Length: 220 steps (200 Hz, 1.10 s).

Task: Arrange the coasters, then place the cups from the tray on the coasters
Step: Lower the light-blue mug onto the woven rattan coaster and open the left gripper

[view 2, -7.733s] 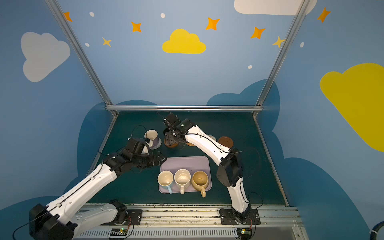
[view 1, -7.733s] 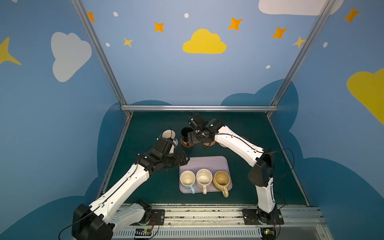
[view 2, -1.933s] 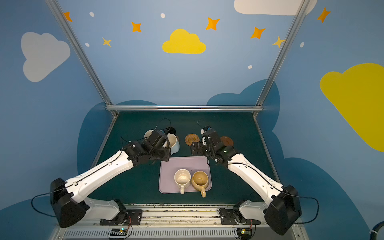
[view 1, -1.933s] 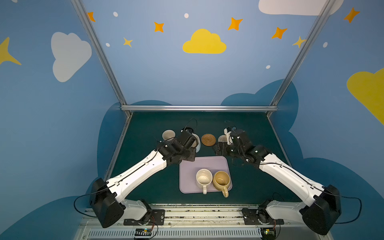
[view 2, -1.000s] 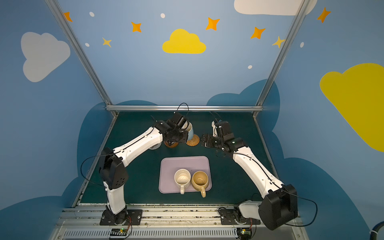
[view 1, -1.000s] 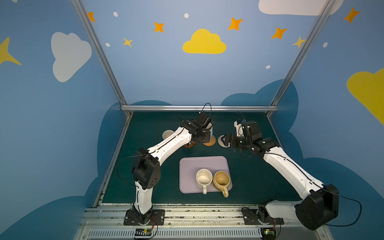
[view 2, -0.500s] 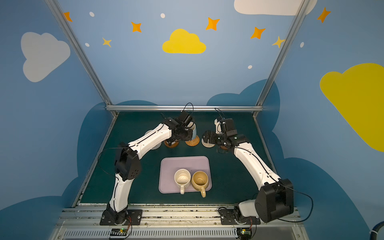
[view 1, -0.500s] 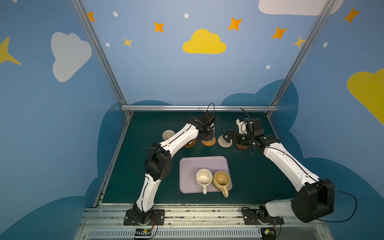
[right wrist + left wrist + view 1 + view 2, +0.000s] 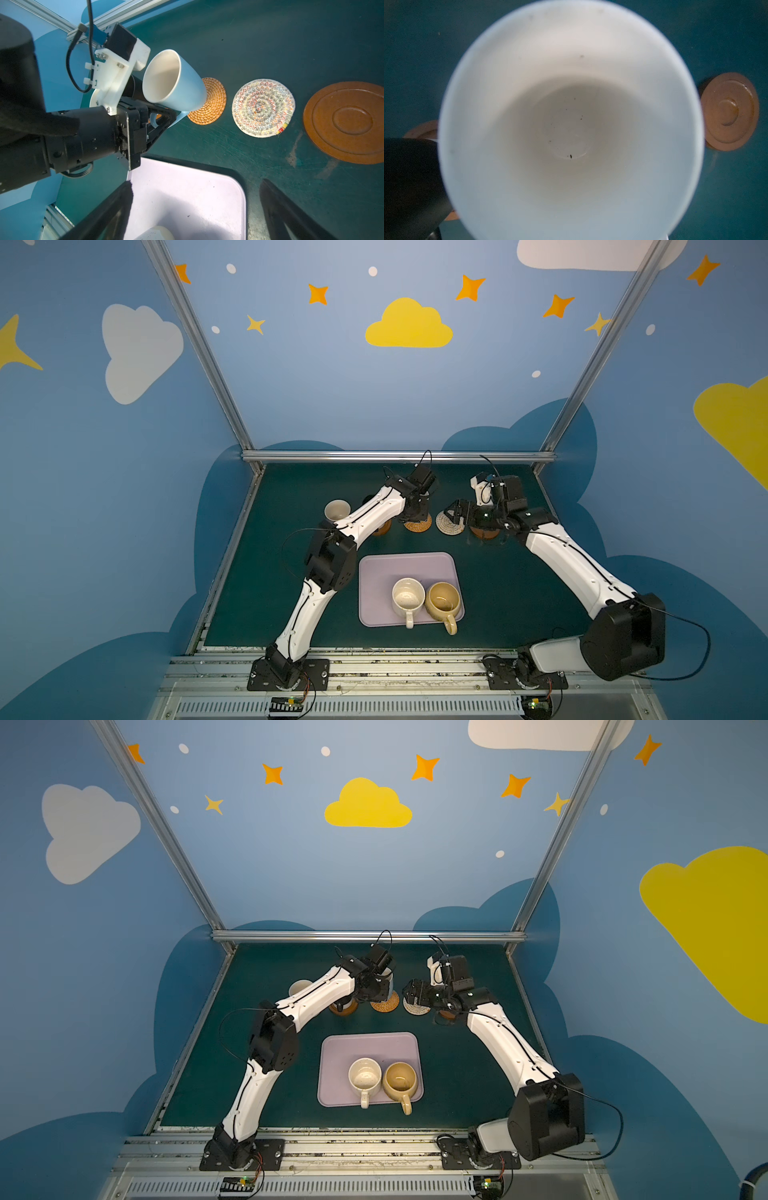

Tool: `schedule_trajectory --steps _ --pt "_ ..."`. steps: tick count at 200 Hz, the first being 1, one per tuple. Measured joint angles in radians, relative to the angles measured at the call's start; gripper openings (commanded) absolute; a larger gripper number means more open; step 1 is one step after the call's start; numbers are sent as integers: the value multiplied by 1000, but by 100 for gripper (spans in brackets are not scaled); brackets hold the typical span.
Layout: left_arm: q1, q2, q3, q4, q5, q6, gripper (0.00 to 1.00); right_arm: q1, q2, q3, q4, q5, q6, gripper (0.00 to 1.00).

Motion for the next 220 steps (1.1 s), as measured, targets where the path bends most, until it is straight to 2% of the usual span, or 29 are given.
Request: schedule_trajectory --steps 118,161,220 --pt "-16 62 73 -42 -12 -38 3 -19 28 0 -3 -44 7 94" --pt "-23 78 83 -46 -12 -38 3 -25 28 0 -2 -92 6 94" --pt "-41 86 104 -65 -53 -39 3 -26 28 0 -2 -121 6 94"
